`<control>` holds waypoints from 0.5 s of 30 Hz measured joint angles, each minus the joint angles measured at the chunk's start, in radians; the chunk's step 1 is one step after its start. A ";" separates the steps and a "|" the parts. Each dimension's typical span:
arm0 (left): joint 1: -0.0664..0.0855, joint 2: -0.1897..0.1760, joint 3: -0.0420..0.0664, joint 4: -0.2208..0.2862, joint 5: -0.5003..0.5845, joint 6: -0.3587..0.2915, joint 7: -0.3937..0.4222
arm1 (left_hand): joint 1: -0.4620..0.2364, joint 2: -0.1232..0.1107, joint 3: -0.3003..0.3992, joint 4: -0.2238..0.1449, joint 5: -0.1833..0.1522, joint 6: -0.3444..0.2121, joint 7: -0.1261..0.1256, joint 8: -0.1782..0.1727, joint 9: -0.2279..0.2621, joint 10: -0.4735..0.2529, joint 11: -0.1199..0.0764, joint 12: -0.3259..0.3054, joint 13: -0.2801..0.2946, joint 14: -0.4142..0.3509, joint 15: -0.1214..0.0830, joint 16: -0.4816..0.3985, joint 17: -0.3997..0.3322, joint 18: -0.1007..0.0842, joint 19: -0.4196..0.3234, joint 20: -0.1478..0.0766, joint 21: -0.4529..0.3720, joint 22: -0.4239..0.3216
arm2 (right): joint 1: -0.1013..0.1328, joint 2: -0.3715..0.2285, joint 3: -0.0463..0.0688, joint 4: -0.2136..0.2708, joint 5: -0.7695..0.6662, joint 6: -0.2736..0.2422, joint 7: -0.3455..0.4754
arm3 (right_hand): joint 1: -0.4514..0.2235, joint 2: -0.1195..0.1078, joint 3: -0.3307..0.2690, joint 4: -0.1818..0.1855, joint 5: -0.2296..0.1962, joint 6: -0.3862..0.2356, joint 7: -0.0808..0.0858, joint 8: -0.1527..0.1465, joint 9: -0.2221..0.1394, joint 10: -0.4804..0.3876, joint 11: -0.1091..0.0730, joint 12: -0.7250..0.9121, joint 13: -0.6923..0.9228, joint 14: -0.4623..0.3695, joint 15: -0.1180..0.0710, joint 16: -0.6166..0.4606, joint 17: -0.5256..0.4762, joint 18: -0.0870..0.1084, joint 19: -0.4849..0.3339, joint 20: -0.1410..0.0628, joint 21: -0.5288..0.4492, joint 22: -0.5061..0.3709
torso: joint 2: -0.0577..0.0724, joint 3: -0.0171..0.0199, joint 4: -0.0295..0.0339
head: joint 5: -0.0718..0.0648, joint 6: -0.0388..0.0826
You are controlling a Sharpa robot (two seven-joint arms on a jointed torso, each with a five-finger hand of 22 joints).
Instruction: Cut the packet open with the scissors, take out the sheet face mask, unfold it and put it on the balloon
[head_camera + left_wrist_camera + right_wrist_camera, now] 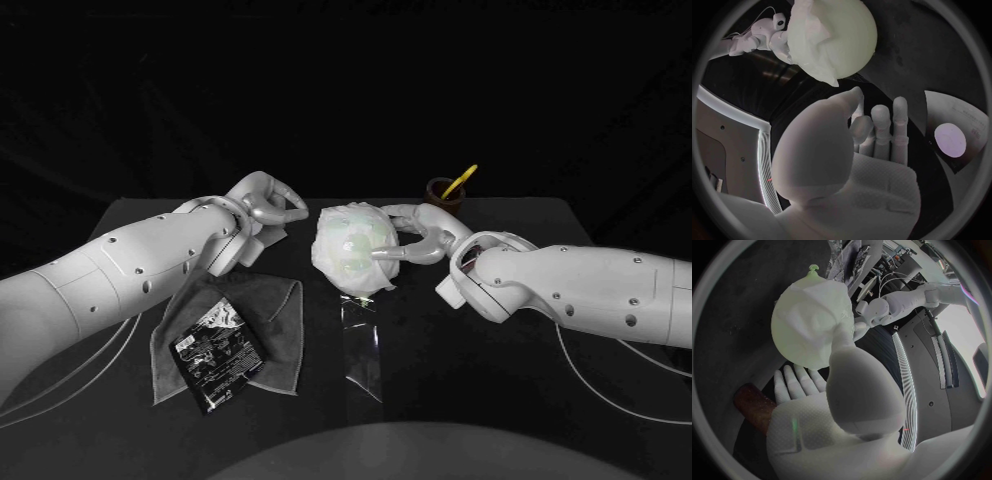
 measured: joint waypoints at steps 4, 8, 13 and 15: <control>0.000 -0.023 0.000 0.020 0.016 0.006 0.000 | -0.077 0.019 0.006 0.030 0.004 -0.113 0.038 -0.045 0.033 -0.256 0.036 -0.307 -0.392 -0.112 0.038 -0.085 -0.101 0.000 -0.045 0.016 -0.043 -0.023 | 0.000 0.000 0.000 0.000 0.000 0.000 0.000 | 0.000 0.000 0.000 0.000 0.000 0.000 0.000 0.004 0.001 0.000 0.000 0.000 0.000 0.000 0.000 -0.004 0.000 0.000 0.000 0.000 0.000 -0.001 | 0.000 -0.0002 0.0007 | 0.000 0.001; 0.000 -0.058 0.000 0.075 0.072 0.023 0.002 | -0.154 0.006 -0.032 0.084 0.005 -0.170 0.073 -0.066 0.024 -0.356 0.076 -0.510 -0.532 -0.174 0.076 -0.163 -0.144 0.000 -0.083 0.041 -0.124 -0.075 | 0.000 -0.001 0.000 0.000 -0.001 0.000 0.000 | 0.000 0.000 0.000 0.000 0.000 0.000 0.000 0.004 0.001 0.000 0.000 0.000 0.000 0.000 0.000 -0.004 0.000 0.000 0.000 0.000 0.000 -0.001 | 0.000 -0.0003 0.0012 | -0.001 0.001; 0.000 -0.102 -0.001 0.153 0.157 0.056 0.004 | -0.169 -0.010 -0.074 0.104 0.004 -0.196 0.093 -0.076 0.014 -0.348 0.098 -0.660 -0.646 -0.146 0.093 -0.167 -0.156 0.002 -0.048 0.064 -0.154 -0.107 | -0.001 -0.001 0.000 -0.001 -0.001 0.000 0.000 | 0.000 0.000 0.000 0.000 0.000 0.000 0.000 0.004 0.001 0.000 0.000 0.000 0.000 0.000 0.000 -0.004 0.000 0.000 0.000 0.000 0.000 -0.001 | 0.001 -0.0003 0.0014 | 0.002 -0.001; -0.001 -0.120 -0.002 0.183 0.187 0.071 0.004 | -0.171 -0.012 -0.093 0.108 0.004 -0.198 0.095 -0.076 0.010 -0.339 0.106 -0.685 -0.668 -0.138 0.093 -0.156 -0.156 0.011 -0.037 0.066 -0.154 -0.110 | -0.001 -0.001 0.000 -0.001 -0.001 0.000 0.000 | 0.000 0.000 0.000 0.000 0.000 0.000 0.000 0.004 0.001 0.000 0.000 0.000 0.000 0.000 0.000 -0.004 0.000 0.000 0.000 0.000 0.000 -0.001 | 0.001 -0.0003 0.0013 | 0.004 -0.002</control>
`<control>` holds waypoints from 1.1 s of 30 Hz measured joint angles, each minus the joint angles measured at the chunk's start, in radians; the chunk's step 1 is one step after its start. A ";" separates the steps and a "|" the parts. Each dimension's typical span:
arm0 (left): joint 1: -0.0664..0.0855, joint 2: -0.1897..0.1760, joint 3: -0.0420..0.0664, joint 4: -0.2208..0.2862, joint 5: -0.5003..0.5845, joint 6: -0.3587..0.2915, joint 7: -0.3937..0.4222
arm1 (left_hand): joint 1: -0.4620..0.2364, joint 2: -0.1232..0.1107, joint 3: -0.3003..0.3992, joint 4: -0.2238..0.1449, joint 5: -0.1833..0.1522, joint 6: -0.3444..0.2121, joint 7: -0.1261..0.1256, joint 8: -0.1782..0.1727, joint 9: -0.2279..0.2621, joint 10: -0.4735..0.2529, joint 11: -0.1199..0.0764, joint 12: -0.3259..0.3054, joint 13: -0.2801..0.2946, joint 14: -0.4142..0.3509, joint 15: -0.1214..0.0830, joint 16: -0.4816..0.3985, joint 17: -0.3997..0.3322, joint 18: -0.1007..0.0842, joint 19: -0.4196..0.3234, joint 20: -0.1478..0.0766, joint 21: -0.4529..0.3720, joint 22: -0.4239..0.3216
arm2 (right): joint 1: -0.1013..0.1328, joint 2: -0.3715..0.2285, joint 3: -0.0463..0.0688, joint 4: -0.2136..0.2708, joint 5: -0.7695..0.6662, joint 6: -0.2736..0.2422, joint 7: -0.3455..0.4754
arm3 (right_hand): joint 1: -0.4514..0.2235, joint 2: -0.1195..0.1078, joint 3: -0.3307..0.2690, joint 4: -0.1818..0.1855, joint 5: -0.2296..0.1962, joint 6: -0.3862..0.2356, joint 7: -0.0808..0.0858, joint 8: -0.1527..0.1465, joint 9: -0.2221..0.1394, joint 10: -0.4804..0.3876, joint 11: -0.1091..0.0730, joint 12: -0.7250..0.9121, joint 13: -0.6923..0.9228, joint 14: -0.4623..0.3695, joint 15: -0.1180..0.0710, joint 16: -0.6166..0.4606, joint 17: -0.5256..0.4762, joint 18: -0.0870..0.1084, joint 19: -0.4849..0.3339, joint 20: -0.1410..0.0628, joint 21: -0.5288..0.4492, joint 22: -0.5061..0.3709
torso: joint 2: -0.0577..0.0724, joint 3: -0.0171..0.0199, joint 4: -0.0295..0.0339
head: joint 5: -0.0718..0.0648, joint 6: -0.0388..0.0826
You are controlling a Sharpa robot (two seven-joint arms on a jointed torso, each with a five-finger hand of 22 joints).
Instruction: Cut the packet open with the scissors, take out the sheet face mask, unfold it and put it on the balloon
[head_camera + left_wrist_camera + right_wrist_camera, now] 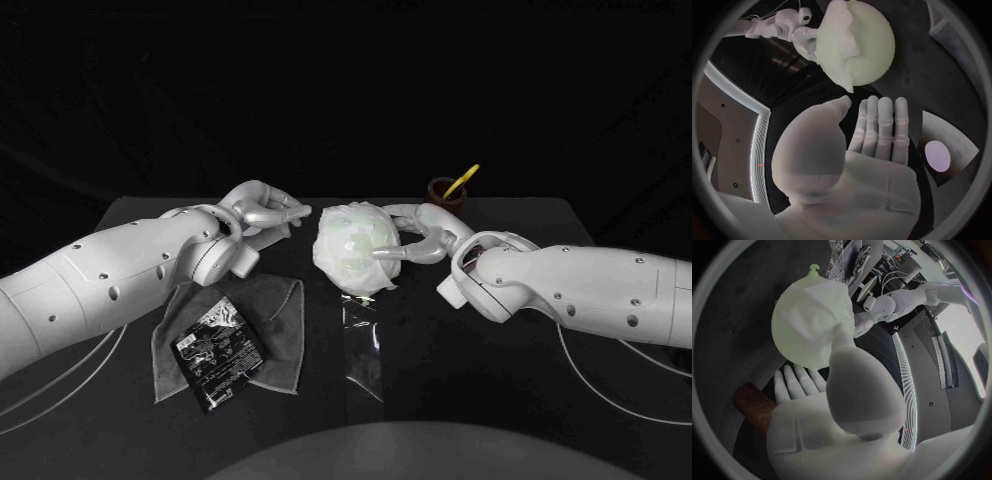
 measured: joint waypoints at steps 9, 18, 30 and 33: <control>-0.017 -0.042 -0.002 0.070 0.060 0.033 -0.007 | 0.009 -0.009 -0.062 -0.003 0.000 0.003 -0.013 -0.006 -0.013 0.103 -0.030 0.045 0.008 0.065 -0.026 0.082 0.031 0.001 0.051 -0.020 0.034 0.012 | -0.003 0.000 0.000 -0.001 -0.001 0.000 0.000 | 0.000 0.000 0.000 0.000 0.000 0.000 0.000 0.000 0.000 0.000 0.000 0.000 0.000 0.000 0.000 0.000 0.000 0.000 0.000 0.000 0.000 0.000 | -0.001 -0.0001 0.0001 | 0.005 0.001; -0.025 -0.054 -0.002 0.101 0.066 0.041 -0.017 | 0.044 -0.001 -0.115 -0.014 0.000 0.027 -0.037 0.000 -0.024 0.133 -0.050 0.188 0.099 0.155 -0.048 0.192 0.161 0.001 0.078 -0.040 0.091 0.042 | -0.004 -0.001 0.000 -0.001 -0.002 0.000 0.000 | 0.000 0.000 0.000 0.000 0.000 0.000 0.000 0.000 0.000 0.004 -0.004 0.000 0.000 0.000 0.000 0.000 0.000 0.000 0.000 0.000 0.000 -0.001 | 0.000 0.0000 -0.0020 | 0.008 0.003; -0.027 -0.052 -0.002 0.103 0.049 0.037 -0.028 | 0.074 0.013 -0.126 -0.020 0.000 0.027 -0.038 0.000 -0.034 0.112 -0.052 0.226 0.130 0.163 -0.048 0.209 0.182 -0.001 0.077 -0.040 0.111 0.053 | -0.005 -0.001 0.000 -0.001 -0.002 -0.001 0.000 | 0.000 0.000 0.000 0.000 0.000 0.000 0.000 0.000 0.001 0.004 -0.004 -0.002 0.000 0.000 0.000 0.000 0.000 0.000 0.000 0.000 0.000 -0.001 | 0.000 0.0003 -0.0027 | 0.009 0.002; -0.028 -0.050 -0.002 0.098 0.044 0.036 -0.030 | 0.078 0.016 -0.126 -0.020 0.000 0.027 -0.038 0.000 -0.036 0.112 -0.052 0.229 0.132 0.163 -0.048 0.212 0.182 -0.001 0.077 -0.046 0.112 0.054 | -0.005 -0.001 0.000 -0.001 -0.002 -0.001 0.000 | 0.000 0.000 0.000 0.000 0.000 0.000 0.000 0.000 0.000 0.004 -0.004 -0.002 0.000 0.000 0.000 0.000 0.000 0.000 0.000 0.000 0.000 -0.001 | 0.000 0.0003 -0.0022 | 0.009 0.002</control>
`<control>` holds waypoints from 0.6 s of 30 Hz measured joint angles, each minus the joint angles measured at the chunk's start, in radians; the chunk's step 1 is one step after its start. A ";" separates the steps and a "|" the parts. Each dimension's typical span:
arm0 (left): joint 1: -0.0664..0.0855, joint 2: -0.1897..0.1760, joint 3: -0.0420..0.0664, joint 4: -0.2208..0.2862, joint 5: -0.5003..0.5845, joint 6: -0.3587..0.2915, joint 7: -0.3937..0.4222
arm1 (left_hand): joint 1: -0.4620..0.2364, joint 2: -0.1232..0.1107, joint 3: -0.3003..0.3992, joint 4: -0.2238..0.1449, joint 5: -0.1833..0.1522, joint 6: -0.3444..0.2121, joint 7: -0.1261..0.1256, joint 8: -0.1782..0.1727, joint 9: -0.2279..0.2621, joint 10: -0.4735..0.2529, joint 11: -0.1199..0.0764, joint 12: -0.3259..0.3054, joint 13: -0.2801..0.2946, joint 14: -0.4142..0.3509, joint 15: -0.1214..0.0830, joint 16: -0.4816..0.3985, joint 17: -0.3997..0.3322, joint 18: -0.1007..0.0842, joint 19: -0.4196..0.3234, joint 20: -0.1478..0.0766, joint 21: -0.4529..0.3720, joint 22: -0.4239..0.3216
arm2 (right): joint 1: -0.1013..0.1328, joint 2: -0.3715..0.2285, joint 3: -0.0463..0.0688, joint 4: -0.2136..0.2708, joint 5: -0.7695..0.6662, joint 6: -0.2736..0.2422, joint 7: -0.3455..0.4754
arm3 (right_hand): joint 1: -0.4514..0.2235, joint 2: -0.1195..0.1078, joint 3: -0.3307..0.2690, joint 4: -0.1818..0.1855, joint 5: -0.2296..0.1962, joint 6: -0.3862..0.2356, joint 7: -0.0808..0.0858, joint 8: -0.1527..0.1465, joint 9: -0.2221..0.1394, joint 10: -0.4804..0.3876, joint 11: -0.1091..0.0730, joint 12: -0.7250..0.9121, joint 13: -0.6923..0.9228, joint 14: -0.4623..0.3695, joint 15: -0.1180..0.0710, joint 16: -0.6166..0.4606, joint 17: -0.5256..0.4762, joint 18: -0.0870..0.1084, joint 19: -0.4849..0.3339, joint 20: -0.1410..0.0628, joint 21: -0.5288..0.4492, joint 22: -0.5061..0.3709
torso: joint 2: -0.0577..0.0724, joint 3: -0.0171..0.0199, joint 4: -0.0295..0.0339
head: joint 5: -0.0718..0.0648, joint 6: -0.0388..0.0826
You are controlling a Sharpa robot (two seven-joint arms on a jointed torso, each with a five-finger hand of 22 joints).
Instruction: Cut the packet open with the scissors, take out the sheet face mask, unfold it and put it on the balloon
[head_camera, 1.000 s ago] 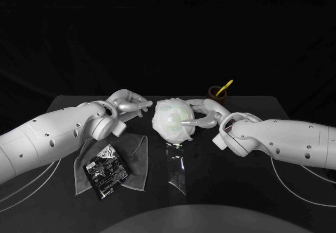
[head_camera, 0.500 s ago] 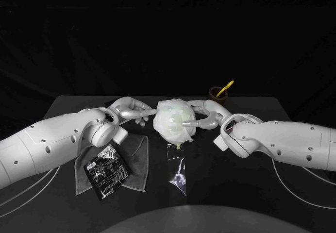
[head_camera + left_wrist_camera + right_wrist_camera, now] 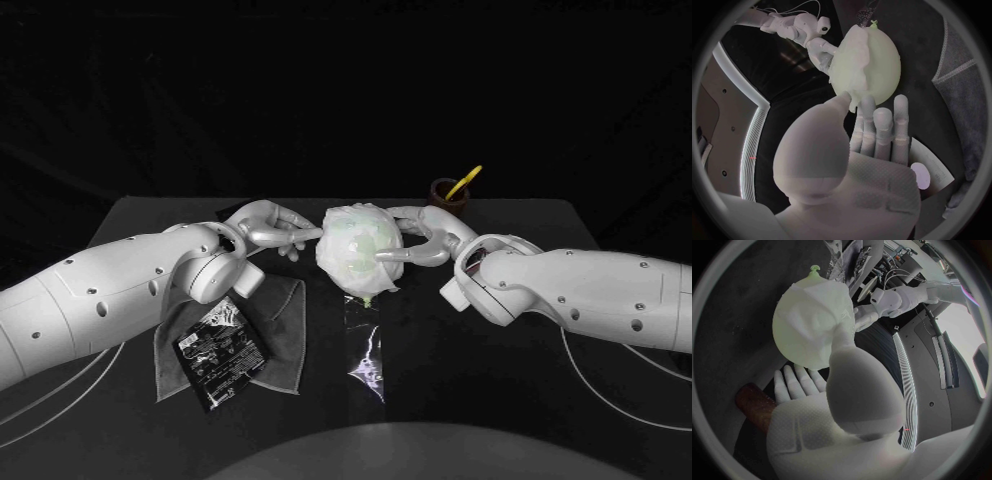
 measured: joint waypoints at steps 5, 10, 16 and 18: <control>0.000 0.006 0.000 -0.005 -0.008 -0.003 -0.005 | 0.005 -0.003 0.000 0.000 0.000 0.000 0.000 0.000 -0.002 0.000 0.000 0.009 0.005 0.017 0.000 0.008 0.022 -0.001 0.000 0.000 0.005 0.003 | 0.000 0.000 0.000 0.000 0.000 0.000 0.000 | 0.000 0.000 0.000 0.000 0.000 0.007 0.000 0.000 0.001 0.003 0.003 0.000 0.000 0.000 0.000 0.000 0.000 0.000 0.000 0.000 0.000 0.000 | 0.000 -0.0002 0.0002 | 0.000 -0.001; 0.000 0.011 0.000 -0.005 -0.017 -0.004 -0.010 | 0.011 0.002 -0.003 -0.003 0.000 0.000 0.000 0.000 -0.005 0.000 0.000 0.020 0.012 0.038 -0.002 0.020 0.047 -0.001 0.004 -0.004 0.013 0.008 | 0.000 0.000 0.000 0.000 0.000 0.000 0.000 | 0.000 0.000 0.000 0.000 0.000 0.007 0.000 0.000 0.001 0.003 0.003 0.002 -0.001 0.000 0.000 0.000 0.000 0.000 0.000 0.000 0.000 0.000 | 0.000 -0.0003 0.0007 | 0.000 -0.002; 0.000 0.013 0.000 -0.003 -0.026 -0.006 -0.015 | 0.011 0.002 -0.010 -0.001 0.000 0.004 0.003 0.000 -0.007 0.000 0.000 0.028 0.016 0.046 -0.003 0.027 0.059 -0.001 0.004 -0.004 0.021 0.010 | 0.000 -0.001 0.000 0.001 0.000 0.000 0.000 | 0.000 0.000 0.000 0.000 0.000 0.007 0.000 0.000 0.001 0.003 0.003 0.002 0.000 0.000 0.000 0.000 0.000 0.000 0.000 0.000 0.000 -0.001 | 0.000 -0.0003 0.0004 | 0.000 -0.004; 0.000 0.014 0.000 -0.002 -0.030 -0.007 -0.016 | 0.010 0.002 -0.010 -0.002 0.000 0.004 0.003 0.000 -0.007 0.000 0.000 0.028 0.017 0.046 -0.003 0.027 0.060 -0.001 0.007 -0.007 0.021 0.010 | 0.000 -0.002 0.000 0.001 0.001 0.000 0.000 | 0.000 0.000 0.000 0.000 0.000 0.007 0.000 0.000 0.001 0.003 0.003 0.002 0.000 0.000 0.000 0.000 0.000 0.000 0.000 0.000 0.000 -0.001 | 0.000 -0.0003 0.0002 | 0.000 -0.005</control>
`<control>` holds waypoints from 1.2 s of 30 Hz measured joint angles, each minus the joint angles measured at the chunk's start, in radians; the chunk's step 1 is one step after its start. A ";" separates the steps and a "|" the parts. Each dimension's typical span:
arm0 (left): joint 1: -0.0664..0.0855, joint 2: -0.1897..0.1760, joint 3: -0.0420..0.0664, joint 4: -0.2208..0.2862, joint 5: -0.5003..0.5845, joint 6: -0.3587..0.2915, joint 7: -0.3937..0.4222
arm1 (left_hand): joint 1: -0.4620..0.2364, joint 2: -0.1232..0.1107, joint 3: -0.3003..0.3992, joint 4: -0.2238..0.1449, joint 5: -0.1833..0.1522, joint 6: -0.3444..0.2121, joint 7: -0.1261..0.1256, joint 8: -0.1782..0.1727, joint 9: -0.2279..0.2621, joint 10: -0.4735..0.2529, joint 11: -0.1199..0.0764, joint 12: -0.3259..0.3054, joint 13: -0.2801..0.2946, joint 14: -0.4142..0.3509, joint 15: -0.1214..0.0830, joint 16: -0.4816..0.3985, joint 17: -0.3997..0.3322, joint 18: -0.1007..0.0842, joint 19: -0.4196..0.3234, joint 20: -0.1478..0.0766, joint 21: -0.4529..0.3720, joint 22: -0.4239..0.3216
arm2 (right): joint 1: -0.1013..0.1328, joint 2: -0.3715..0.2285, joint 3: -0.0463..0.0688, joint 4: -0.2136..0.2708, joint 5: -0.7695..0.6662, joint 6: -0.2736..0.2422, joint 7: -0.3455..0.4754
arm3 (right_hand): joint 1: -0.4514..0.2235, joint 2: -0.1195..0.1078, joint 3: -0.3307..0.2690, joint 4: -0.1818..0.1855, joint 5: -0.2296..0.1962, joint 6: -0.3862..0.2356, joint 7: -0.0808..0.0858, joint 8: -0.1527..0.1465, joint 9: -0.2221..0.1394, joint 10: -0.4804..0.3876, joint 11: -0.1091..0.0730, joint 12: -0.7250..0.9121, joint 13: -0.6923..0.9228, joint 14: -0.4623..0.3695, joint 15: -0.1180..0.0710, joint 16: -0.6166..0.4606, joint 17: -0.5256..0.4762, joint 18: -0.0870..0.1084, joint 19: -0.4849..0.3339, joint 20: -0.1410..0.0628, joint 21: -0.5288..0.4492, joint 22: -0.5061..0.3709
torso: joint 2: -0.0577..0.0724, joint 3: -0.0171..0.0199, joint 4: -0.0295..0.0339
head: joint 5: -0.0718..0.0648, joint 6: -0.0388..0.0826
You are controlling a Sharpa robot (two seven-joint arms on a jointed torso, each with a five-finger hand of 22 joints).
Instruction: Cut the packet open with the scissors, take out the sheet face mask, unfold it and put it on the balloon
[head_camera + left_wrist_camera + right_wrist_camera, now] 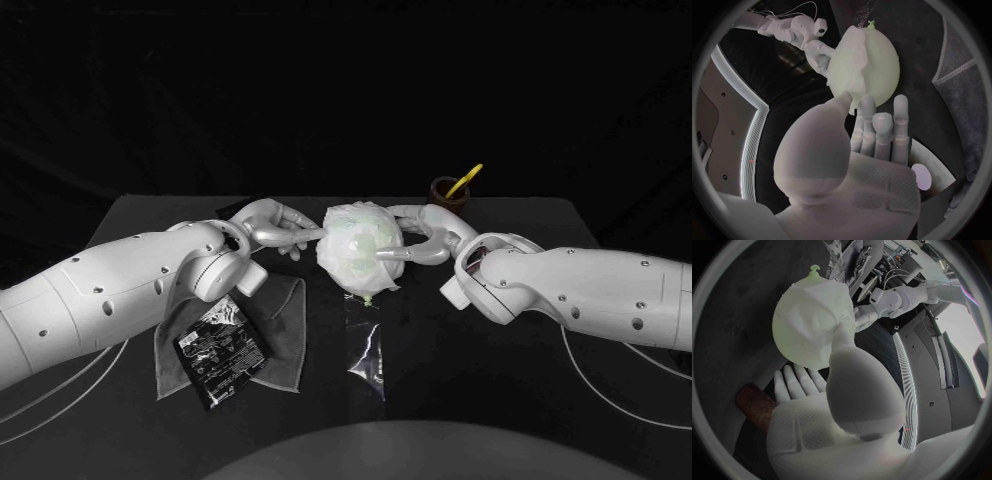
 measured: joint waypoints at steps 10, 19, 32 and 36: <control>0.000 0.006 0.000 0.008 -0.016 -0.005 -0.009 | 0.004 -0.004 -0.014 0.006 0.000 0.000 0.000 0.000 -0.004 0.000 0.000 0.013 0.007 0.021 0.002 0.012 0.024 0.000 0.002 -0.002 0.010 0.006 | 0.000 -0.001 0.000 0.000 0.000 0.000 0.000 | 0.000 0.000 0.000 0.000 0.000 0.000 0.000 0.000 0.000 0.000 0.000 0.000 0.000 0.000 0.000 0.000 0.000 0.000 0.000 0.000 0.000 0.000 | 0.000 0.0001 0.0000 | -0.001 -0.001; 0.000 0.015 0.000 0.017 -0.045 -0.023 -0.028 | 0.004 -0.004 -0.047 0.019 0.000 0.027 -0.009 0.000 -0.010 0.029 -0.007 0.049 0.025 0.090 -0.005 0.048 0.104 -0.001 0.013 -0.013 0.041 0.020 | 0.000 -0.001 0.000 0.000 0.001 0.000 0.000 | 0.000 0.000 0.000 0.000 0.000 0.000 0.000 0.000 0.000 0.000 0.000 0.000 -0.001 0.000 0.000 0.000 0.000 0.000 0.000 0.000 0.000 0.000 | 0.000 0.0002 0.0000 | -0.003 -0.002; 0.000 0.029 0.001 0.018 -0.086 -0.058 -0.061 | 0.065 0.029 -0.049 0.011 0.000 0.093 -0.038 0.026 -0.012 0.137 -0.036 0.208 0.219 0.203 -0.031 0.100 0.266 0.005 0.057 -0.030 0.097 0.062 | -0.001 -0.001 0.000 -0.001 0.001 0.000 -0.001 | 0.000 0.000 0.000 0.000 0.000 0.000 0.000 0.000 0.000 0.001 0.000 0.000 0.000 0.000 0.000 0.000 0.000 0.000 0.000 0.000 0.000 -0.001 | 0.000 0.0002 0.0000 | -0.004 -0.005; 0.000 0.033 0.001 0.017 -0.091 -0.074 -0.063 | 0.121 0.059 -0.014 -0.024 -0.001 0.133 -0.059 0.043 -0.008 0.185 -0.054 0.270 0.306 0.242 -0.049 0.116 0.336 0.005 0.115 -0.035 0.139 0.128 | -0.001 -0.001 0.000 -0.001 0.001 0.000 -0.001 | 0.000 0.000 0.000 0.000 0.000 0.000 0.000 0.000 0.000 0.007 -0.001 0.000 0.000 0.000 0.000 0.000 0.000 0.000 0.000 0.000 0.000 -0.001 | 0.000 0.0002 0.0000 | -0.004 -0.007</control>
